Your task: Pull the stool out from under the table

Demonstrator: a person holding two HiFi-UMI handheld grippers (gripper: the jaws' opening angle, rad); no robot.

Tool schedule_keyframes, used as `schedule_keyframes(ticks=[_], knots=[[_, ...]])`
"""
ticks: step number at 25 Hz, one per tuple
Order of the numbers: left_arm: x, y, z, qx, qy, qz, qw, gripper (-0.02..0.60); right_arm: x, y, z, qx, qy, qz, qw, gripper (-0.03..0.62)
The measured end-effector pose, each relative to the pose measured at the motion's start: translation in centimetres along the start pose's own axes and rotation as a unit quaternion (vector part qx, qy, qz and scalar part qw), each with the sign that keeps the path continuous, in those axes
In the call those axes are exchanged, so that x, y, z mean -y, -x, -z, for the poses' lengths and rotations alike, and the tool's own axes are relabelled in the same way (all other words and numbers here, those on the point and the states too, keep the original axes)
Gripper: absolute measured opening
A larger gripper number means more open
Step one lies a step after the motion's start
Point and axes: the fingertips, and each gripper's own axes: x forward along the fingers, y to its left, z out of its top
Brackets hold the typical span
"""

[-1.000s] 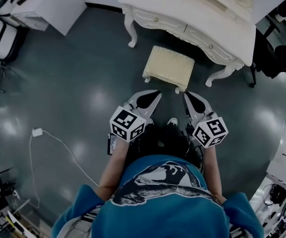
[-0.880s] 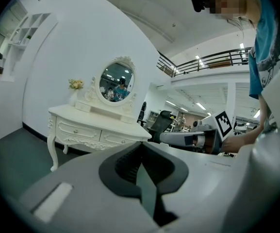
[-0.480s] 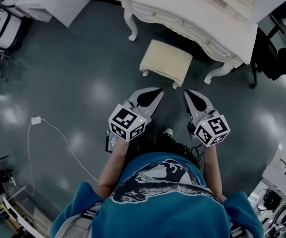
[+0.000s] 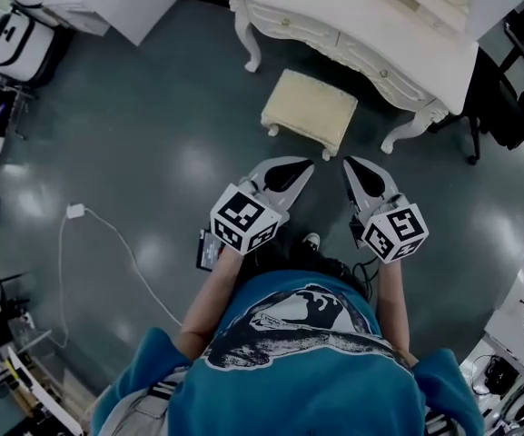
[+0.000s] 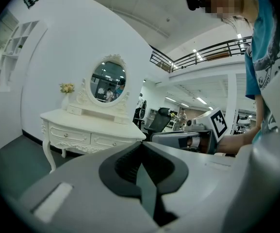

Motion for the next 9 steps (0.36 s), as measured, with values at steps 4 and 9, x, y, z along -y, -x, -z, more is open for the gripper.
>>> schedule_keyframes(ticks=[4, 9], knots=[[0.2, -0.6, -0.1, -0.005, -0.013, 0.000, 0.9999, 0.012, 0.3, 0.3, 0.0, 0.003, -0.002, 0.000, 1.000, 0.000], [0.3, -1.1, -0.4, -0.010, -0.023, 0.002, 0.9997, 0.012, 0.6, 0.3, -0.4, 0.006, -0.001, 0.000, 1.000, 0.000]])
